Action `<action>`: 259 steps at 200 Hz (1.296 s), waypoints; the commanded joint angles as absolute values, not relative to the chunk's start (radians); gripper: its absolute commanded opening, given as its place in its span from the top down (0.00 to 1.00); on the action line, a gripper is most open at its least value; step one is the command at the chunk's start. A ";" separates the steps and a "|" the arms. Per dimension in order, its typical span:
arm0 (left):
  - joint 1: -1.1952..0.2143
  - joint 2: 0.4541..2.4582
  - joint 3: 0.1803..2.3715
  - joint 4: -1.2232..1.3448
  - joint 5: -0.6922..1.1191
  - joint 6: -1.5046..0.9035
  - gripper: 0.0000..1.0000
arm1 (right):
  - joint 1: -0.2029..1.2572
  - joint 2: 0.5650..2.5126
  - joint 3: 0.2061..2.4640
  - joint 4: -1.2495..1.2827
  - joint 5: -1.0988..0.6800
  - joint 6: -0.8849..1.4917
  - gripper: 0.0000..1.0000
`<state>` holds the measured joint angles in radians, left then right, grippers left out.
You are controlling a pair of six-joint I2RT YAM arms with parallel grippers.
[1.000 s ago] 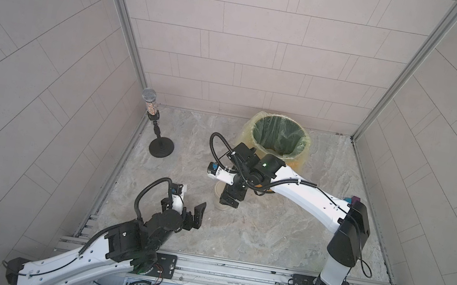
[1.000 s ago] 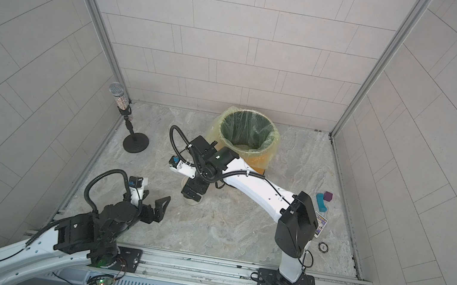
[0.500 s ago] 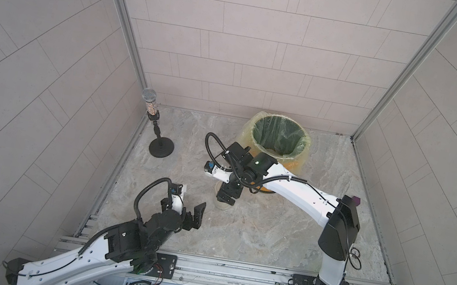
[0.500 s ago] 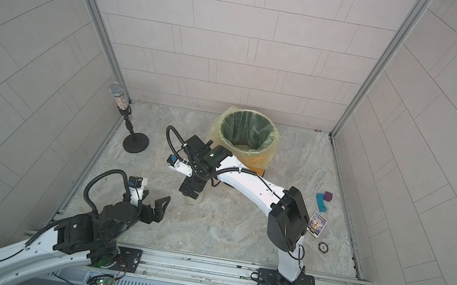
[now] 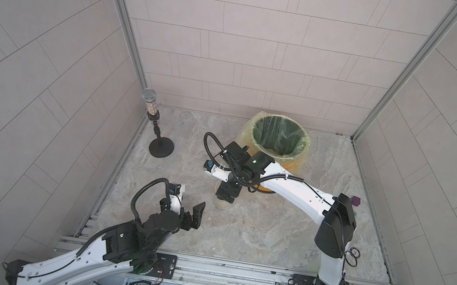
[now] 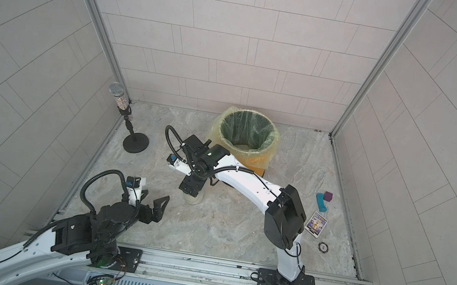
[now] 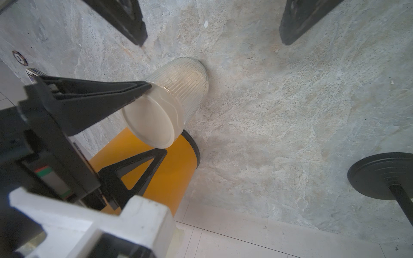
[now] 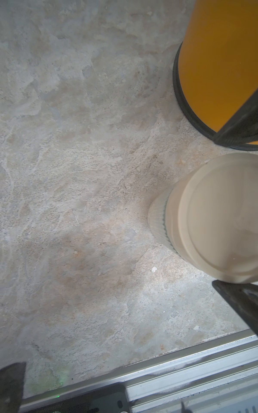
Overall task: Empty expired oatmeal from jars
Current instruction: Pick up the jar from the center of the board.
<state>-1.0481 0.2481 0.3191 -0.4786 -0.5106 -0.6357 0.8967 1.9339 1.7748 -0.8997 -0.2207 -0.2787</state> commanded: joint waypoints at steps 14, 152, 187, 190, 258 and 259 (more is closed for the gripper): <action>-1.054 0.238 0.302 -0.497 -0.529 -0.646 0.00 | 0.899 1.937 1.784 -0.932 -0.210 -0.271 0.09; -1.054 0.241 0.298 -0.482 -0.526 -0.637 0.00 | 0.899 1.961 1.786 -0.945 -0.219 -0.257 0.21; -1.054 0.258 0.298 -0.433 -0.509 -0.599 0.00 | 0.899 1.967 1.786 -0.959 -0.235 -0.256 0.39; -1.054 0.261 0.279 -0.422 -0.507 -0.591 0.00 | 0.899 1.967 1.786 -0.960 -0.236 -0.257 0.39; -1.053 0.547 0.169 0.024 -0.390 -0.392 0.00 | 0.886 1.941 1.794 -0.995 -0.246 -0.244 0.51; -1.053 0.553 0.168 0.032 -0.389 -0.388 0.00 | 0.885 1.942 1.794 -0.997 -0.247 -0.243 0.51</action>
